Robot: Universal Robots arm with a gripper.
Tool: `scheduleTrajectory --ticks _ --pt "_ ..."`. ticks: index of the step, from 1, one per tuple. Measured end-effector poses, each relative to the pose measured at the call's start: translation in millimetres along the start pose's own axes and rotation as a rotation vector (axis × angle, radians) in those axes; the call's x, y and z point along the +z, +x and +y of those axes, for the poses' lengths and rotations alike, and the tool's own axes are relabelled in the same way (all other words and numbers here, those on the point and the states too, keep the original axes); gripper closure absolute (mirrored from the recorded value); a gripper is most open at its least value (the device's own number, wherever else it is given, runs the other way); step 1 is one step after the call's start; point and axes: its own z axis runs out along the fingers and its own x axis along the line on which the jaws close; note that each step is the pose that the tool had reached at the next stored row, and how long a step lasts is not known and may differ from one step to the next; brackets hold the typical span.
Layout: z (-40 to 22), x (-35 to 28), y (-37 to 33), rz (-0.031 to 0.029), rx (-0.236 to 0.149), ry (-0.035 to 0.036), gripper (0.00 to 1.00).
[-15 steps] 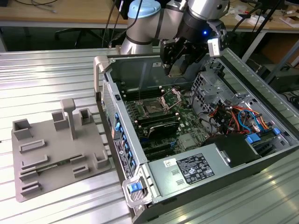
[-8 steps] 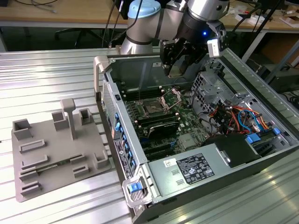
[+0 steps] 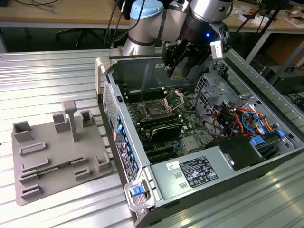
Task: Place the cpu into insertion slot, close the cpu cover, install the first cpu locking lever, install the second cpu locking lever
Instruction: 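Place the cpu into insertion slot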
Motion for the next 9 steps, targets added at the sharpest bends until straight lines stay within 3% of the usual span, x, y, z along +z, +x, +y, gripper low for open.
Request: scheduleTrajectory --ticks 9 --pt "-0.4 4.5 -0.1 0.0 0.0 0.0 0.45"
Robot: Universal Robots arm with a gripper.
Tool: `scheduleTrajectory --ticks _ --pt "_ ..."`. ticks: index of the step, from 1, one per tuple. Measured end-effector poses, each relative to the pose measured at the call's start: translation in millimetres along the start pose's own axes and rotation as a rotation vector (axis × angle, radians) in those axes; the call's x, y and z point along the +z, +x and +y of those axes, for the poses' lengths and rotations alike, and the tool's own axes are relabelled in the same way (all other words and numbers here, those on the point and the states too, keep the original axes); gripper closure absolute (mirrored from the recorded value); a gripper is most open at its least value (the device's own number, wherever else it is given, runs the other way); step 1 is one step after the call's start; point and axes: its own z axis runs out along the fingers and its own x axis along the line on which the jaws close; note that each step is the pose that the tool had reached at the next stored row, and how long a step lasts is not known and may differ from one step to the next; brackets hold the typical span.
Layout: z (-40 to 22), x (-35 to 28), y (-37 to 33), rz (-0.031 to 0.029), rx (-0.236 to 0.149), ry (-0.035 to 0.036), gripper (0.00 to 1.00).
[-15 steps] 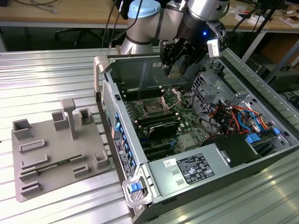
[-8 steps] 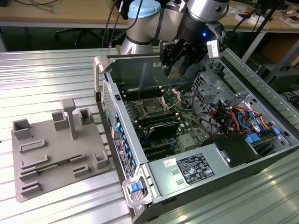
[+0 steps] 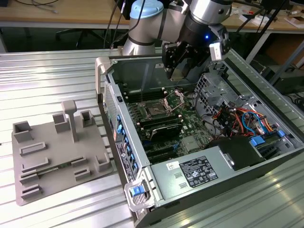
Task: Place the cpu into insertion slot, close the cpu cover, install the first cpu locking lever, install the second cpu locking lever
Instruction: 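Place the cpu into insertion slot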
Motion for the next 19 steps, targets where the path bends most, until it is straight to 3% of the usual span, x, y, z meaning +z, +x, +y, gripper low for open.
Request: scheduleTrajectory --ticks 19 --pt "-0.4 4.7 -0.1 0.0 0.0 0.0 0.45"
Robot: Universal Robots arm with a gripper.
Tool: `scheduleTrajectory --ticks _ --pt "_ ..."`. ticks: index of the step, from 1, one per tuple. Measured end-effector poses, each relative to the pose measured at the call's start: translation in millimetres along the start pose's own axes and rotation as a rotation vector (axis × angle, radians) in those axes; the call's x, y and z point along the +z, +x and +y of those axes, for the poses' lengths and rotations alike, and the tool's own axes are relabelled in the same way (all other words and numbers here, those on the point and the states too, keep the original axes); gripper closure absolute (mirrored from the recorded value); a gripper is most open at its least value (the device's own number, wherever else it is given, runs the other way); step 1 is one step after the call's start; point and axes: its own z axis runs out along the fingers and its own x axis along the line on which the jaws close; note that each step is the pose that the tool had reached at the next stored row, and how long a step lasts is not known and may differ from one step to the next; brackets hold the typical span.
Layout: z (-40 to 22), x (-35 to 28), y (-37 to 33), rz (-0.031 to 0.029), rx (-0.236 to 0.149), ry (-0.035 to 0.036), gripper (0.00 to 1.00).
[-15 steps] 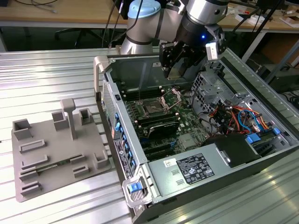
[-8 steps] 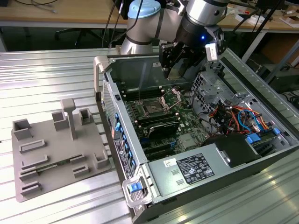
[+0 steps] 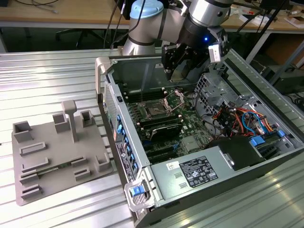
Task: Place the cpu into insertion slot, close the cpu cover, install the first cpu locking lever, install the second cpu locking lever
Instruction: 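Place the cpu into insertion slot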
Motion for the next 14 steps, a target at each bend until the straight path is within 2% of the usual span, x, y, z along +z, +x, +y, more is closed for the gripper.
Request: scheduleTrajectory --ticks 14 --pt "-0.2 2.8 -0.1 0.0 0.0 -0.0001 0.45"
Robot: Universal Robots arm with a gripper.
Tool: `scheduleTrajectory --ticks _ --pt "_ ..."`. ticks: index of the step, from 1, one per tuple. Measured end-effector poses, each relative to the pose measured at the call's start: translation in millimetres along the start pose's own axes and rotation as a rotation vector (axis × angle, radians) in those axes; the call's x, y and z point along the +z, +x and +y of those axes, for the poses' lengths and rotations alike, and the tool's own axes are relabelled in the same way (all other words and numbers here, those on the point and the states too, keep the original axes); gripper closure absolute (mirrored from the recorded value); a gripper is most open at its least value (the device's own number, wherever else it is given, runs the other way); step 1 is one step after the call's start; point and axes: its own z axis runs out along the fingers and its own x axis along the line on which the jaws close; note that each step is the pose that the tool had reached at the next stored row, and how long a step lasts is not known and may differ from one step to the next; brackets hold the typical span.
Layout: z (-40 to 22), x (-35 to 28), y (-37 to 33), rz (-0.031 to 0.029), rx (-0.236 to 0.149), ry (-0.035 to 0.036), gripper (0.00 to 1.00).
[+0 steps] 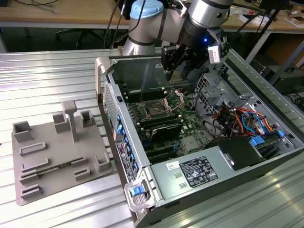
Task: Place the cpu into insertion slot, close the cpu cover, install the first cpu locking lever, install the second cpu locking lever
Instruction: 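Place the cpu into insertion slot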
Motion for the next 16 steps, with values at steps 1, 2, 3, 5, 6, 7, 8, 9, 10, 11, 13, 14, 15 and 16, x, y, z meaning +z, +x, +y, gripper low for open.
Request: scheduleTrajectory --ticks 1,2,3,5,6,7,8,9,10,11,13,14,15,16 --pt "0.0 0.3 0.0 0.0 0.0 0.0 0.45" --pt "0.0 0.5 0.0 0.0 0.0 0.0 0.45" --pt "-0.1 0.6 0.0 0.0 0.0 0.0001 0.45" --pt "-0.1 0.9 0.0 0.0 0.0 0.0001 0.45" --pt "-0.1 1.1 0.0 0.0 0.0 0.0 0.45" --pt "-0.1 1.3 0.0 0.0 0.0 0.0 0.45" --pt "-0.1 1.4 0.0 0.0 0.0 0.0001 0.45" --pt "-0.1 1.5 0.0 0.0 0.0 0.0001 0.45" --pt "-0.2 1.7 0.0 0.0 0.0 0.0001 0.45" --pt "-0.2 1.8 0.0 0.0 0.0 0.0001 0.45" --pt "-0.2 2.2 0.0 0.0 0.0 0.0001 0.45" --pt "-0.2 2.4 0.0 0.0 0.0 0.0001 0.45" --pt "-0.2 2.6 0.0 0.0 0.0 0.0001 0.45" --pt "-0.9 10.4 -0.2 0.0 0.0 0.0001 0.45"
